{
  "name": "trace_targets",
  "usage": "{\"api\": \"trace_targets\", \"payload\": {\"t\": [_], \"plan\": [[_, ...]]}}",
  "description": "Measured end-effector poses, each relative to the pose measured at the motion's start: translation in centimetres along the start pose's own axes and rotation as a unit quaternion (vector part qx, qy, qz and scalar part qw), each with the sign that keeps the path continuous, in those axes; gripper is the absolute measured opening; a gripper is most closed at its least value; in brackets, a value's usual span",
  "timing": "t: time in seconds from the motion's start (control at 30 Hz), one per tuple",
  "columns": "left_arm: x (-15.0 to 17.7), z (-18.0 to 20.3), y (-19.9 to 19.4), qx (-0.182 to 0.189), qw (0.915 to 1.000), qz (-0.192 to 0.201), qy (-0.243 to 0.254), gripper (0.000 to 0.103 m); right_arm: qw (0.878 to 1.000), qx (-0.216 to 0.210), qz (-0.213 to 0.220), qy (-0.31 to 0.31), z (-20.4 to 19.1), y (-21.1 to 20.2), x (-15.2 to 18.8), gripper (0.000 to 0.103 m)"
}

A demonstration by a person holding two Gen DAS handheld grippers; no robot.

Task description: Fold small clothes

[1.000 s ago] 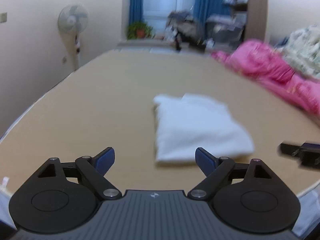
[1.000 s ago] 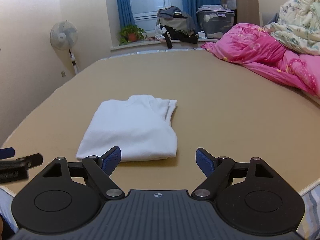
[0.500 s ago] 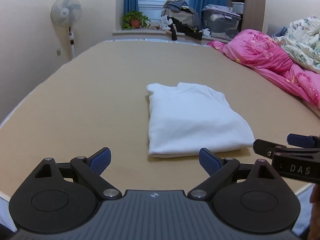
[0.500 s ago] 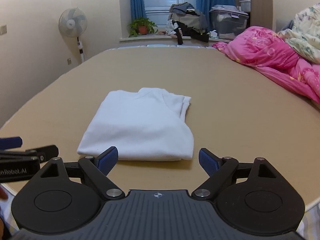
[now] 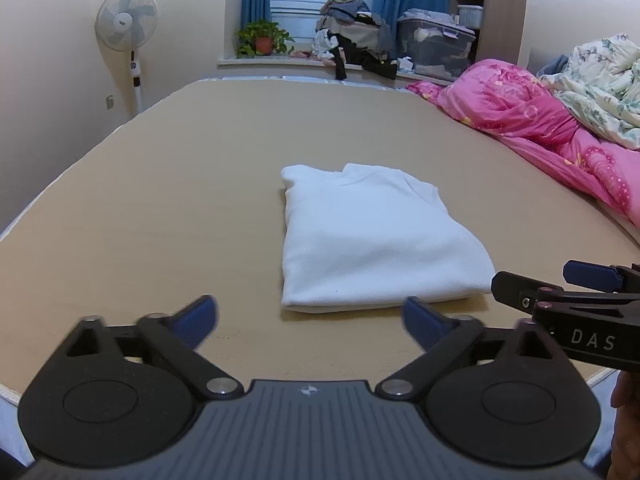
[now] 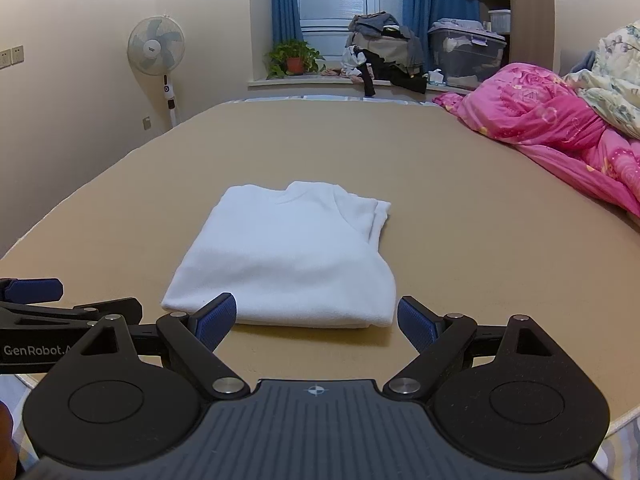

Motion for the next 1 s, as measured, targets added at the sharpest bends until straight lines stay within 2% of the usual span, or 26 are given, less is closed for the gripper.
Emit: {"api": "trace_targets", "payload": {"t": [1.0], "plan": [[0.07,-0.38,0.07,0.004,1.0000,0.001,-0.001,0.102,1.000,0.005,0.002,-0.003,-0.19,-0.32,-0.14,0.088]]}}
Point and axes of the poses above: each gripper's, at about its wrist camera, not at the fingertips, and y roughly the way its jaws point, z to its right, x to its underside, the point moved 8 cm from there along y, roughly the way its jaws point, and after that the axes turned 15 degrees about y, right-handed, at the moved point
